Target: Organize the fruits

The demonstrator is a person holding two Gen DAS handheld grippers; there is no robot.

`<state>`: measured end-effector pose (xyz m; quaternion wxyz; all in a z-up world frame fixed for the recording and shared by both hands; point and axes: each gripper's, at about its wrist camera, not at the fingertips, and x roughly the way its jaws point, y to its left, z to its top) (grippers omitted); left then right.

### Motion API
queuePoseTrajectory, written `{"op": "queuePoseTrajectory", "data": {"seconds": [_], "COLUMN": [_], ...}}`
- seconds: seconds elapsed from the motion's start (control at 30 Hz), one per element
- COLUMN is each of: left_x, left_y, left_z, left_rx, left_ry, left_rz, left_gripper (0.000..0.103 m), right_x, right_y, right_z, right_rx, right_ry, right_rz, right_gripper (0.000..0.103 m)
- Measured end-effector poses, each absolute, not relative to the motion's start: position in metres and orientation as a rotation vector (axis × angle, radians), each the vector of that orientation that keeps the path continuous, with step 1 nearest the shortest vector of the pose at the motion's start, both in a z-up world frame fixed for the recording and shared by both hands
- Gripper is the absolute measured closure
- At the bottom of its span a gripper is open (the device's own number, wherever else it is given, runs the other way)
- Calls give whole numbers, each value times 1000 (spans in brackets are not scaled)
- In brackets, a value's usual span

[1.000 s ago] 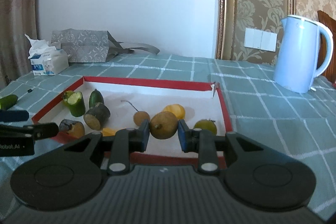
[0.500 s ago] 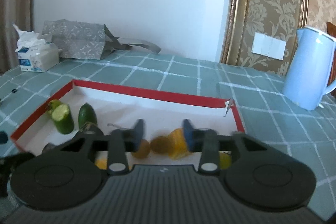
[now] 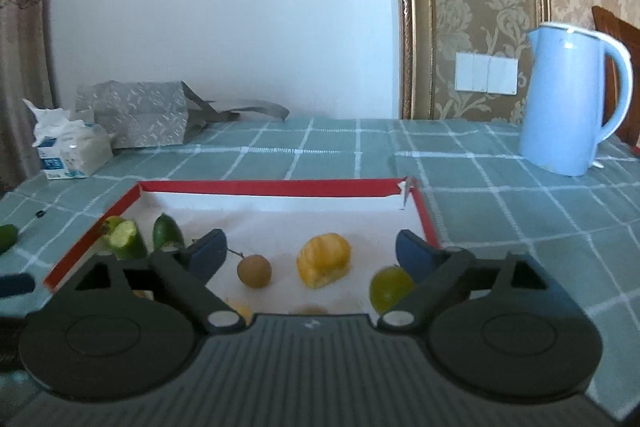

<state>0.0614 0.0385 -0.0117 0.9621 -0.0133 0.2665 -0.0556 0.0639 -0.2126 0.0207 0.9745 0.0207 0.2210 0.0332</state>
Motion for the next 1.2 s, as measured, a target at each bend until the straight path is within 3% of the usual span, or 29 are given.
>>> {"op": "queuePoseTrajectory", "data": {"seconds": [0.13,0.37,0.57,1.2], "left_x": [61,47,28,12], "left_y": [36,34,20,-9], "left_z": [-13,-14,-13,8], "left_rx": [-15,-8,33,45], "left_ry": [560,574,564,564], "left_rz": [-95,-106,-91,-125], "left_gripper": [14,14,12,1], "right_x": [26,-17,-17,-14], "right_y": [-223,-237,-241,-225], "right_z": [22,8,-3,-3], "right_rx": [43,-4,94,87], "right_ry": [424,427,505,498], "right_rz": [115,104,105,-47], "right_gripper": [0,0,0,0]}}
